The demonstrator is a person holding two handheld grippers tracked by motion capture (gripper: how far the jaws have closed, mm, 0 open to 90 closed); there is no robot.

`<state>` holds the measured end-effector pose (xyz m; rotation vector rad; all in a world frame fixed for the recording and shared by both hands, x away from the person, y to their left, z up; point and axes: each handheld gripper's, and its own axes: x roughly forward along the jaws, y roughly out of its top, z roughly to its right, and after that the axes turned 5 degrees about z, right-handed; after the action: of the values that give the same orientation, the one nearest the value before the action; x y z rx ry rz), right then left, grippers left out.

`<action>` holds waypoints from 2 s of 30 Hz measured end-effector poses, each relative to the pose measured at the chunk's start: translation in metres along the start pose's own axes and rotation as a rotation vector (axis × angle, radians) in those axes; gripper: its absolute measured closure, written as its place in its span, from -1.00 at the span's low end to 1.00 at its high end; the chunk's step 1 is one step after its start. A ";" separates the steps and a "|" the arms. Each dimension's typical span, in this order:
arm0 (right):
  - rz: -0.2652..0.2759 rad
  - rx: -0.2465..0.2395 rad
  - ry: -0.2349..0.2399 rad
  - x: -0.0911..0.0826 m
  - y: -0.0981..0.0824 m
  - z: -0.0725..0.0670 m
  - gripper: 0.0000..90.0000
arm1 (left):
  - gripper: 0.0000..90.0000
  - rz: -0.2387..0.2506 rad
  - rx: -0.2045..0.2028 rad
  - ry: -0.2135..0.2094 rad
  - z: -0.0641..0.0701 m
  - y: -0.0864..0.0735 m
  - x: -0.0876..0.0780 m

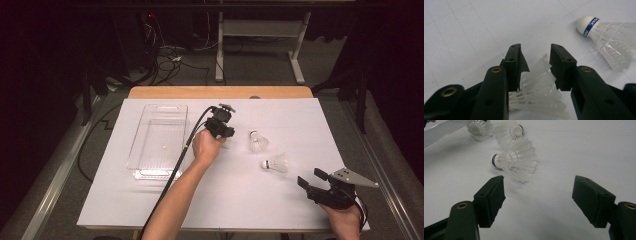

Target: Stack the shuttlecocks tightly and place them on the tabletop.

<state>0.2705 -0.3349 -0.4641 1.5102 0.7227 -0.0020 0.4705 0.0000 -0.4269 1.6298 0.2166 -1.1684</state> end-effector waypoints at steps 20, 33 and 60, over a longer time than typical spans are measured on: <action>0.001 0.000 0.000 0.000 0.000 0.000 -0.42 | 0.00 -0.001 -0.029 -0.046 -0.001 0.000 -0.001; 0.001 0.001 0.000 0.000 0.000 0.000 -0.42 | -0.14 0.019 -0.034 -0.079 -0.002 0.001 -0.007; 0.000 0.002 -0.003 0.000 0.000 0.000 -0.42 | -0.20 0.063 0.008 -0.117 0.007 -0.004 -0.037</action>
<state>0.2705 -0.3344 -0.4641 1.5115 0.7200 -0.0049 0.4451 0.0106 -0.4006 1.5589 0.0852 -1.2130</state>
